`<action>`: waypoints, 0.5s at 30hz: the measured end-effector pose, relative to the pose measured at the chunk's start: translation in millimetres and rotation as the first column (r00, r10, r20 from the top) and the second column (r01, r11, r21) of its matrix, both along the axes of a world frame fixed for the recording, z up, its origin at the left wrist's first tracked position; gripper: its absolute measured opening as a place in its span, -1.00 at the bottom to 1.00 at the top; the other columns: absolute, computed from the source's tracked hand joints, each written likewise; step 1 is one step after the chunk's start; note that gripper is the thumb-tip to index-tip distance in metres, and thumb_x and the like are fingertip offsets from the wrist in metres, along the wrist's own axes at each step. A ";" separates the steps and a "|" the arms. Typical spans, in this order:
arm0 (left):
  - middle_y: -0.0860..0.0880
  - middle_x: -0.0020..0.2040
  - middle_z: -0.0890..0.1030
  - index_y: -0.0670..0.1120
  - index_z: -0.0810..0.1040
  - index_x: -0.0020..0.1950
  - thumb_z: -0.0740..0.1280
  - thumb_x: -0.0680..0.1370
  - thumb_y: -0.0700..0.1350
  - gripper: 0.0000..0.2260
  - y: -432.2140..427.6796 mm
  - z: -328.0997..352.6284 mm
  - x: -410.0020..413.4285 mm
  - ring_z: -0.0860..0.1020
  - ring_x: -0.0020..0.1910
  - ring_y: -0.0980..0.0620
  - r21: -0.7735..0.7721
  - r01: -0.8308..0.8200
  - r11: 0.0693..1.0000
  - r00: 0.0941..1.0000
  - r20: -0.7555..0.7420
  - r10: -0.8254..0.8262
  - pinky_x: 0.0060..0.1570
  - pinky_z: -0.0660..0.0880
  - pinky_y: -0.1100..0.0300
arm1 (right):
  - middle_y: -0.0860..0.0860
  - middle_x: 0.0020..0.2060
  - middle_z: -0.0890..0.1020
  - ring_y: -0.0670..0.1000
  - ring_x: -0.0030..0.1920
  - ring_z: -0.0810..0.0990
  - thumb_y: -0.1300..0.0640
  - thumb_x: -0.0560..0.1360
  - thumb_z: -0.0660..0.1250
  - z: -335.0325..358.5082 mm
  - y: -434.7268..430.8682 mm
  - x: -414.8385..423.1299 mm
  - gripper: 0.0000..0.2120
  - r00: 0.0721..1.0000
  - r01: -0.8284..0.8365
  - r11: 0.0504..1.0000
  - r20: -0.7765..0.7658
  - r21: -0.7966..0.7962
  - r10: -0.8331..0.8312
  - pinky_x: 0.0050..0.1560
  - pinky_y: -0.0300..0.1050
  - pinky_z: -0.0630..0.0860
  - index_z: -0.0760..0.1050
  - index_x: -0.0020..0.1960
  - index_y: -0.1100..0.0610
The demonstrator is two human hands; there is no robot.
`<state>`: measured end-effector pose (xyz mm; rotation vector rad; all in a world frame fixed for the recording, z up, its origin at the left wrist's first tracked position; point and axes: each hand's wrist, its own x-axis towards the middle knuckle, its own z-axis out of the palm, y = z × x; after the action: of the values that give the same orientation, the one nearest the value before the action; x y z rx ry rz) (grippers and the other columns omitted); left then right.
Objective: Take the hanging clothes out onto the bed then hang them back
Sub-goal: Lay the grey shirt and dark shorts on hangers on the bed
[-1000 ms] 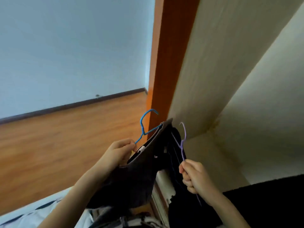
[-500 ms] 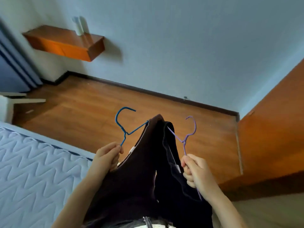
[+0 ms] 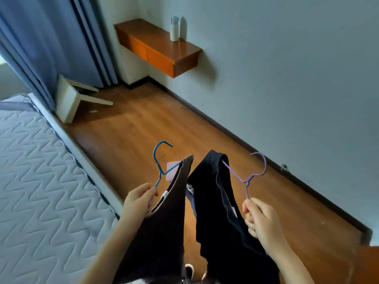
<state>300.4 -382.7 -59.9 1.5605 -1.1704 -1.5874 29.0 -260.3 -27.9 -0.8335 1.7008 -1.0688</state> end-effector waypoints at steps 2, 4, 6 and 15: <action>0.00 -0.53 0.22 -0.18 0.48 -0.29 0.18 0.62 -0.23 -0.71 -16.5 -10.2 -13.3 0.16 -0.60 0.10 0.032 -0.064 0.997 0.998 0.010 0.063 -0.55 0.13 0.33 | 0.08 -0.47 0.14 -0.04 -0.51 0.06 0.28 0.62 0.10 -1.3 -37.1 -28.0 -0.71 0.999 -0.047 0.999 -0.003 0.014 0.047 -0.51 -0.24 0.02 0.25 -0.26 0.38; -0.01 -0.53 0.22 -0.18 0.49 -0.28 0.18 0.62 -0.22 -0.72 -33.6 -17.3 -28.3 0.17 -0.58 0.08 0.032 -0.145 0.989 0.989 0.023 0.145 -0.51 0.13 0.30 | 0.08 -0.47 0.15 -0.04 -0.51 0.06 0.27 0.62 0.11 -6.4 -77.9 -54.9 -0.70 0.993 -0.121 0.992 -0.006 0.027 0.121 -0.50 -0.23 0.01 0.24 -0.26 0.39; -0.01 -0.53 0.24 -0.20 0.49 -0.26 0.18 0.62 -0.22 -0.74 -50.5 -21.5 -43.2 0.18 -0.58 0.08 0.023 -0.230 0.973 0.972 0.044 0.229 -0.51 0.14 0.29 | 0.05 -0.49 0.16 -0.05 -0.51 0.06 0.26 0.62 0.11 -11.3 -121.8 -75.6 -0.68 0.977 -0.212 0.977 -0.006 0.030 0.212 -0.49 -0.21 0.00 0.25 -0.30 0.32; 0.00 -0.50 0.25 -0.23 0.46 -0.20 0.15 0.64 -0.25 -0.76 -83.0 -8.8 -84.2 0.21 -0.57 0.11 -0.050 -0.682 0.730 0.732 -0.046 0.680 -0.55 0.12 0.26 | 0.00 -0.54 0.18 -0.06 -0.54 0.09 0.26 0.63 0.11 -11.5 -324.3 -84.0 -0.64 0.758 -0.652 0.758 -0.004 0.006 0.652 -0.49 -0.17 0.01 0.25 -0.35 0.18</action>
<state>216.2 -465.8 -68.7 1.6565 -0.5034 -1.0473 -55.0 -584.6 -39.4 -1.3041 1.2443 -0.5688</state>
